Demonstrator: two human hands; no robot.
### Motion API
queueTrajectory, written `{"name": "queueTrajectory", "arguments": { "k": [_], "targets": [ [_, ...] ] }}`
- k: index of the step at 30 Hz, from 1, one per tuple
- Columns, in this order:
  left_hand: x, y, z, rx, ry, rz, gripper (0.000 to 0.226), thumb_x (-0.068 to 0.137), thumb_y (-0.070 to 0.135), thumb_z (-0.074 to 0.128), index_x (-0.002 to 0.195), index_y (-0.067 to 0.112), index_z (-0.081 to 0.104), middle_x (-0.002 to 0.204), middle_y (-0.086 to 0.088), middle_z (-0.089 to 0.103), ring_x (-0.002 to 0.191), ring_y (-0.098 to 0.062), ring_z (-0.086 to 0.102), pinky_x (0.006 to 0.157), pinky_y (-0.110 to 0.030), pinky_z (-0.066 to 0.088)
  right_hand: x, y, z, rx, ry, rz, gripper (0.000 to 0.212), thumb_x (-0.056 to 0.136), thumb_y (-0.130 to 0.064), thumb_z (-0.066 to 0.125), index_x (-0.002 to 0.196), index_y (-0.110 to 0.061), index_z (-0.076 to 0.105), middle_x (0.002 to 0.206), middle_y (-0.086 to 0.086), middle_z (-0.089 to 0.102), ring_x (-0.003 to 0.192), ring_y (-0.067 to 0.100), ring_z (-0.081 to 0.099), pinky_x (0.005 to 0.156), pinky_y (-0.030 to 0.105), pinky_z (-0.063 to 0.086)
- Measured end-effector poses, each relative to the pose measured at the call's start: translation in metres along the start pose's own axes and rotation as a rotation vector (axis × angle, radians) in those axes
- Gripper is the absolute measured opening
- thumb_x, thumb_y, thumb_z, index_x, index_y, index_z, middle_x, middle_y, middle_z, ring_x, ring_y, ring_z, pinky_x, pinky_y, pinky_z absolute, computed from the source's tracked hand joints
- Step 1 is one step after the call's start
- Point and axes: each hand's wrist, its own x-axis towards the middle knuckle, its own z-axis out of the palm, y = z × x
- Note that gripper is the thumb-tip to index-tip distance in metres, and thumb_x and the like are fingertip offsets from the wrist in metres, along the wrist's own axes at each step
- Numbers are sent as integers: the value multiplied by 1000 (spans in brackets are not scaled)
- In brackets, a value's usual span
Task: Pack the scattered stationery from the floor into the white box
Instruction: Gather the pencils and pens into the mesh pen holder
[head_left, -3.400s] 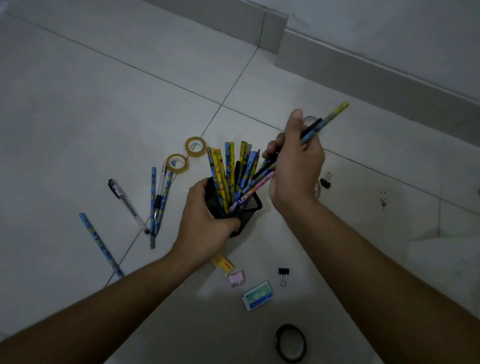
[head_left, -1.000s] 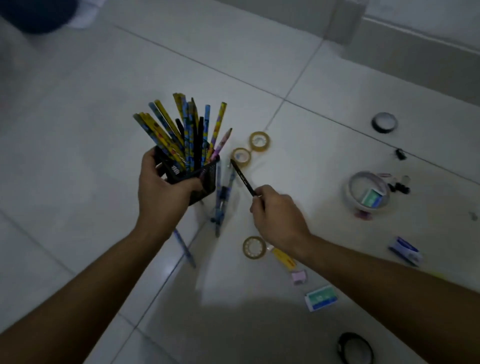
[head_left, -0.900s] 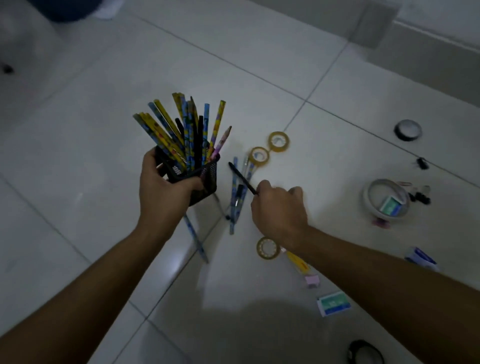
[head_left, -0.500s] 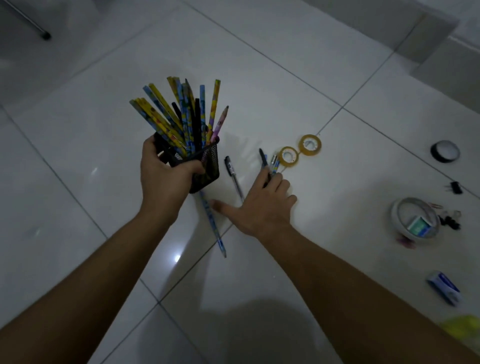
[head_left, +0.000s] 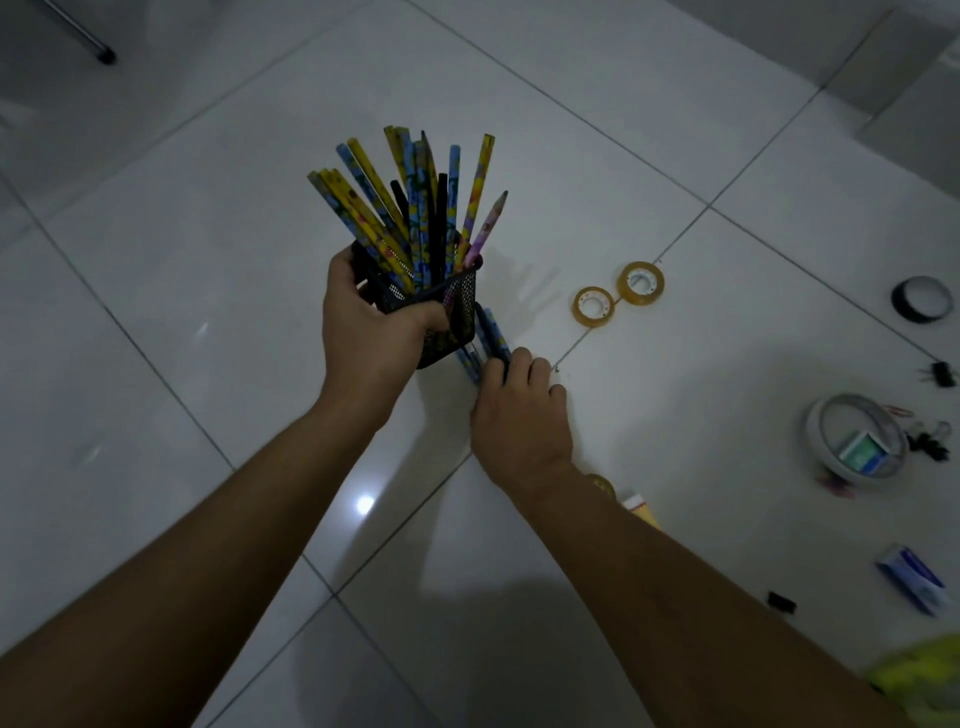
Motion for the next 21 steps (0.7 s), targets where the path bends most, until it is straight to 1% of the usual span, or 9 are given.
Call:
{"name": "queueTrajectory", "arguments": {
  "k": [4,7,9,11,12,14,15,18,21],
  "targets": [
    [-3,-2,1,-8,-28,4,71,52,1,73,114,26,49,97,19,60,81,17,59,60,-6,50,5,4,-2,-71,23,-25,25,90,-17,36,101,-16,59,100,5,63,88,22,62,68,31,50],
    [-6,-3,2,4,-39,-1,72,51,4,74,113,29,49,97,20,59,81,18,58,60,-6,50,7,5,-1,1,-44,-15,31,94,-16,36,120,-11,52,109,10,62,97,25,61,69,33,52],
    [-7,-4,3,9,-47,3,71,53,1,74,111,31,48,96,20,59,80,20,57,59,-5,49,10,10,2,42,-86,-30,42,97,-17,36,138,-5,37,120,16,56,106,30,58,75,36,53],
    [-9,-6,4,9,-61,7,70,54,-3,74,109,32,48,95,21,58,80,20,57,59,-4,48,11,12,2,65,-92,-22,51,100,-17,33,146,1,23,126,20,52,110,30,57,79,36,53],
    [-10,-7,6,10,-69,8,71,54,-4,74,110,32,48,95,21,58,80,20,57,59,-4,48,12,13,1,28,-112,-13,52,99,-19,36,146,3,27,123,17,56,106,26,60,77,32,53],
    [-14,-8,9,15,-91,6,72,54,-5,74,112,30,48,97,20,58,81,19,57,59,-4,48,16,18,-12,13,-132,66,44,93,-27,50,131,-3,55,104,6,69,85,12,68,65,21,53],
    [-16,-8,11,17,-104,4,73,54,-5,74,114,29,48,98,19,58,82,19,57,60,-4,48,19,23,-16,57,-125,150,38,93,-25,52,125,-5,60,101,5,70,82,13,69,64,21,52],
    [-22,-11,16,25,-130,-14,75,55,-5,74,116,29,47,101,18,58,84,20,56,62,-4,48,35,44,-14,451,-256,248,33,100,-12,42,128,3,41,121,20,58,103,33,62,77,34,48],
    [-25,-15,19,26,-154,-26,76,55,-4,75,117,29,46,102,19,57,85,21,56,62,-4,49,37,74,-18,648,-252,323,33,98,-19,47,122,3,41,117,25,58,102,40,59,74,35,44]
  ]
}}
